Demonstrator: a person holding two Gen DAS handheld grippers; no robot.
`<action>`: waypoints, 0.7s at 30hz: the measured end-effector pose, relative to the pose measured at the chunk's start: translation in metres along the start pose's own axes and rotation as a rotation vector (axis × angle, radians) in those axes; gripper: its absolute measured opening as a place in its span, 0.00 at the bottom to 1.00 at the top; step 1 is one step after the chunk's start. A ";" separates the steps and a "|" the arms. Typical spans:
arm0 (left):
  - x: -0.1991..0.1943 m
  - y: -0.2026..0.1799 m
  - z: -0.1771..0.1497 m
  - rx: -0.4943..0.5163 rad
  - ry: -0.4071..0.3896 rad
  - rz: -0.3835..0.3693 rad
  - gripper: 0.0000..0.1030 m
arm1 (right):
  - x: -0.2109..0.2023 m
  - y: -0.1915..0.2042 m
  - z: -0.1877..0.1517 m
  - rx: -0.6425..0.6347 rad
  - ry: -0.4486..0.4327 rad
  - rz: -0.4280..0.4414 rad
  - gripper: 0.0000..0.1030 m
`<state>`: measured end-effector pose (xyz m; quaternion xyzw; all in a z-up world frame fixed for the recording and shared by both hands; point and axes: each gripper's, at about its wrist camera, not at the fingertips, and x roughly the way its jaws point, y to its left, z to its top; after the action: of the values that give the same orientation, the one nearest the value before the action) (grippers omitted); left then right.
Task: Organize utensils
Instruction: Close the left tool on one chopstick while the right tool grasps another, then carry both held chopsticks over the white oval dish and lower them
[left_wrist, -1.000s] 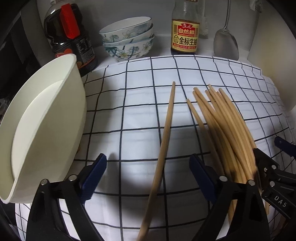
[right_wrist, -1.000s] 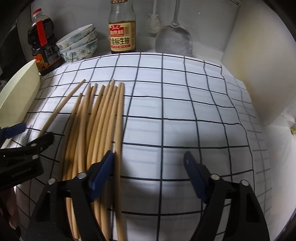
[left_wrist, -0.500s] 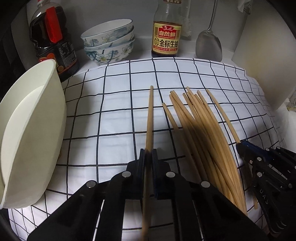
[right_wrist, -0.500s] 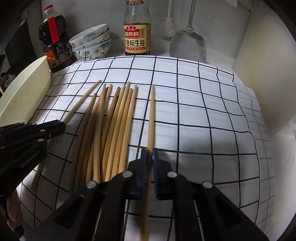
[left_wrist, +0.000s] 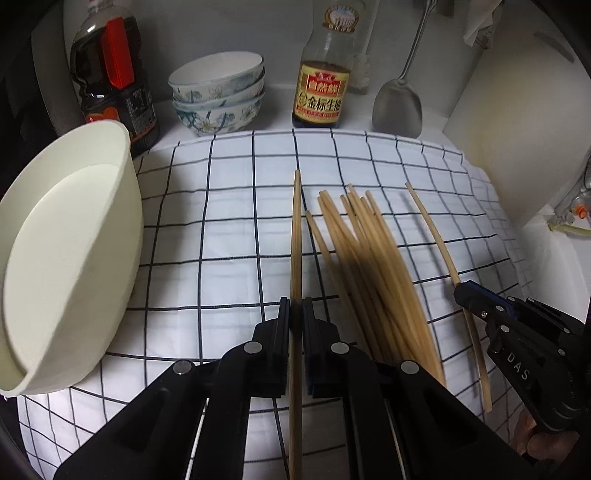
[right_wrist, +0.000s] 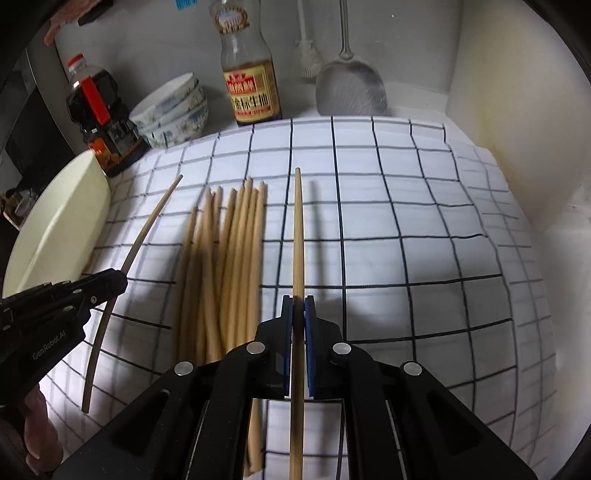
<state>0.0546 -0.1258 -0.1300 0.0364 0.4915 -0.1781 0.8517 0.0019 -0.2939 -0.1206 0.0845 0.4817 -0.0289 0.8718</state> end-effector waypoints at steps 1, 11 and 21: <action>-0.007 0.001 0.002 -0.001 -0.007 -0.006 0.07 | -0.006 0.002 0.002 0.001 -0.005 0.005 0.06; -0.080 0.055 0.025 -0.051 -0.107 -0.012 0.07 | -0.051 0.089 0.043 -0.070 -0.095 0.107 0.06; -0.107 0.172 0.035 -0.172 -0.132 0.106 0.07 | -0.023 0.217 0.079 -0.170 -0.075 0.269 0.06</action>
<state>0.0933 0.0552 -0.0403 -0.0226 0.4451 -0.0918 0.8905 0.0838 -0.0943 -0.0341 0.0731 0.4336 0.1259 0.8893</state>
